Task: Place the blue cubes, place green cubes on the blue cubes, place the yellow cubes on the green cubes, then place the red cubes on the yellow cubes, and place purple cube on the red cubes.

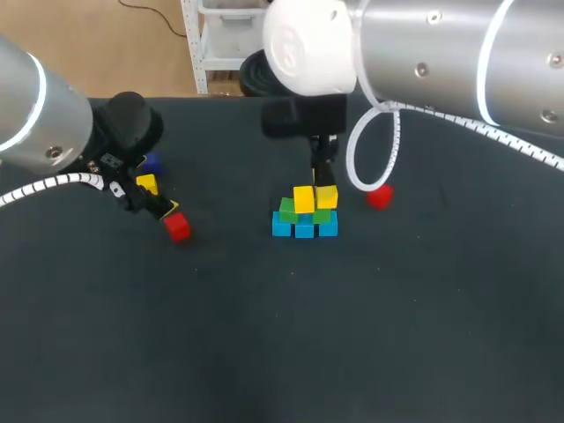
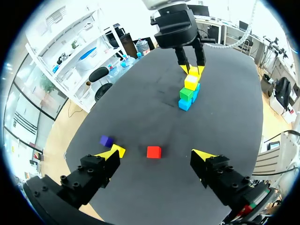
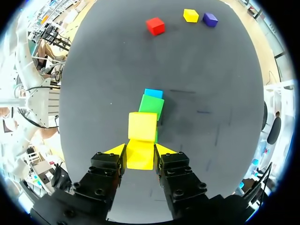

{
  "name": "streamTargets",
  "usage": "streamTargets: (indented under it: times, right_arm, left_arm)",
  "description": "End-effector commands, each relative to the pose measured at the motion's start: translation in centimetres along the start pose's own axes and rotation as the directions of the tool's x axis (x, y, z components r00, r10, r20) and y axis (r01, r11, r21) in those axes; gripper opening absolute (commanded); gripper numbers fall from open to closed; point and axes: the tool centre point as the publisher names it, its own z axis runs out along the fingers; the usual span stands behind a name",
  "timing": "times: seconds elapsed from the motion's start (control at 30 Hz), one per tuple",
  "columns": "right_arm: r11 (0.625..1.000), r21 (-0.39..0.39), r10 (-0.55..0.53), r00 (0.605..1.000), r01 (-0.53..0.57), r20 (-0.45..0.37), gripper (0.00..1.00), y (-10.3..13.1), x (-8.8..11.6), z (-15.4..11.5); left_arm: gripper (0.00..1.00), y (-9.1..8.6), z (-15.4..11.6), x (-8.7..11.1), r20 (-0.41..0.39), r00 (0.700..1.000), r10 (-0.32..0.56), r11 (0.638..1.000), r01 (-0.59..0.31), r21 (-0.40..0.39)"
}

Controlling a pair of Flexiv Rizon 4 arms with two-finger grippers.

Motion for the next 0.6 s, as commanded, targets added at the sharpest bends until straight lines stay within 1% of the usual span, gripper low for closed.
streamTargets:
  times: [0.03, 0.6]
  right_arm:
    - [1.000, 0.001, 0.001, 1.000, -0.001, -0.001, 0.16, 0.17, -0.01, 0.05]
    - [1.000, -0.006, 0.000, 1.000, 0.000, 0.002, 0.15, 0.06, 0.03, 0.33]
  left_arm:
    - [1.00, 0.11, 0.01, 0.08, 0.003, 1.000, 0.002, 1.000, -0.002, 0.003]
    - [1.00, 0.11, 0.01, 0.08, 0.003, 1.000, 0.002, 1.000, -0.002, 0.003]
